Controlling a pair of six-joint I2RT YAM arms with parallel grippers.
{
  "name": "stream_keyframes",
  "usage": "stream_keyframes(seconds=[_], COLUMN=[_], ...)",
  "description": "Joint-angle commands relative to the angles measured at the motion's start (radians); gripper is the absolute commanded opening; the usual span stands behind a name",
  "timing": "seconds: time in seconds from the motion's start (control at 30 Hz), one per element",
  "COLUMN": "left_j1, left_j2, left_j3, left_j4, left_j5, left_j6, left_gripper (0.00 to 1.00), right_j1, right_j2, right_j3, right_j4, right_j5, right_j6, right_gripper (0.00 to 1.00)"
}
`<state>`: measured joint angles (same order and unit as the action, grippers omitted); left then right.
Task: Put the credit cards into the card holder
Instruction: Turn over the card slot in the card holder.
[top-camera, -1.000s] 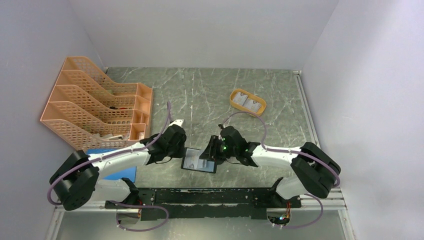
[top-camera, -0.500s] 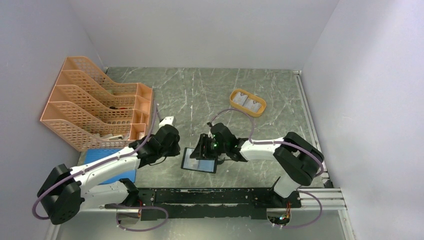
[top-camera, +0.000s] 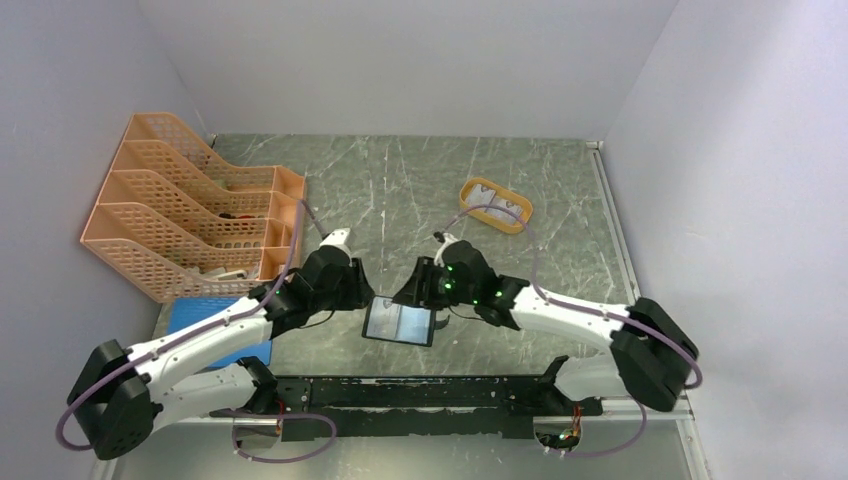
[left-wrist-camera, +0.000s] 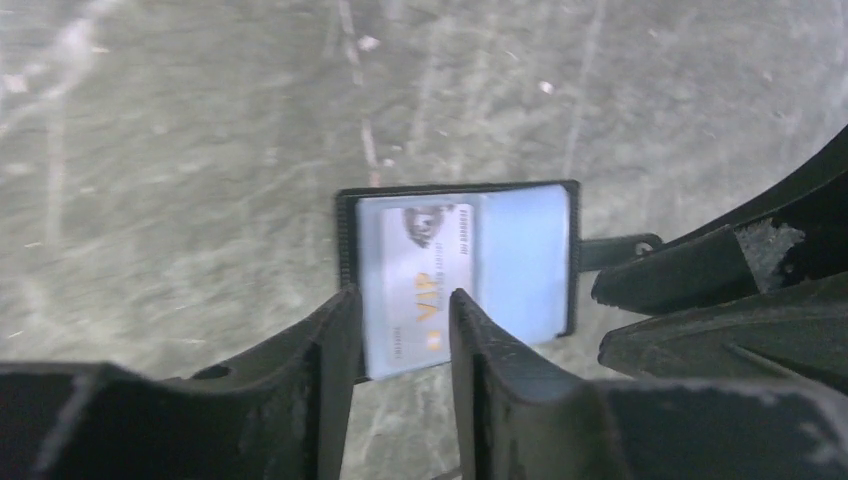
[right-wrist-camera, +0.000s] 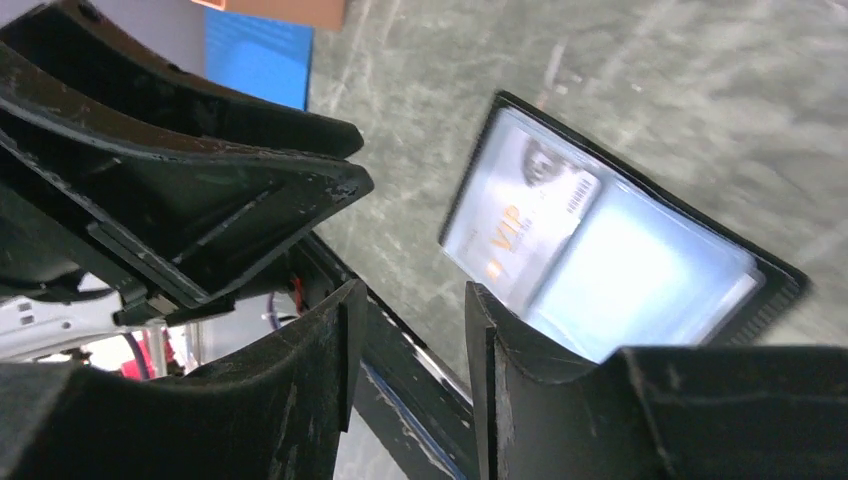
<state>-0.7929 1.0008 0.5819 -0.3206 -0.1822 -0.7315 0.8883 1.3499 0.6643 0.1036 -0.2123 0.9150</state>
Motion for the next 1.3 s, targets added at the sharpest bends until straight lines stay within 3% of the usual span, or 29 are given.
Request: stream_keyframes(seconds=[0.0, 0.1, 0.43, 0.8, 1.27], left_j1=[-0.01, -0.038, -0.058, -0.058, -0.058], left_j2=[0.061, 0.091, 0.175, 0.148, 0.14], left_j3=[0.005, -0.002, -0.021, -0.076, -0.149], left_j4=[0.179, 0.228, 0.178, 0.113, 0.157], left_j5=[0.213, 0.222, 0.107, 0.005, 0.05], left_j6=[0.034, 0.032, 0.008, -0.028, -0.051], left_gripper=[0.46, 0.49, 0.47, 0.47, 0.45], right_j1=[-0.02, -0.025, -0.035, -0.036, -0.035], right_j2=[-0.102, -0.126, -0.06, 0.012, 0.073], right_j3=[-0.134, -0.191, -0.213, -0.204, -0.191], right_j4=[-0.086, -0.056, -0.017, 0.038, 0.12], right_j5=[0.083, 0.077, 0.076, 0.047, -0.008], right_j6=[0.009, 0.045, 0.059, 0.065, 0.076], right_gripper=[0.45, 0.45, 0.41, 0.42, 0.42])
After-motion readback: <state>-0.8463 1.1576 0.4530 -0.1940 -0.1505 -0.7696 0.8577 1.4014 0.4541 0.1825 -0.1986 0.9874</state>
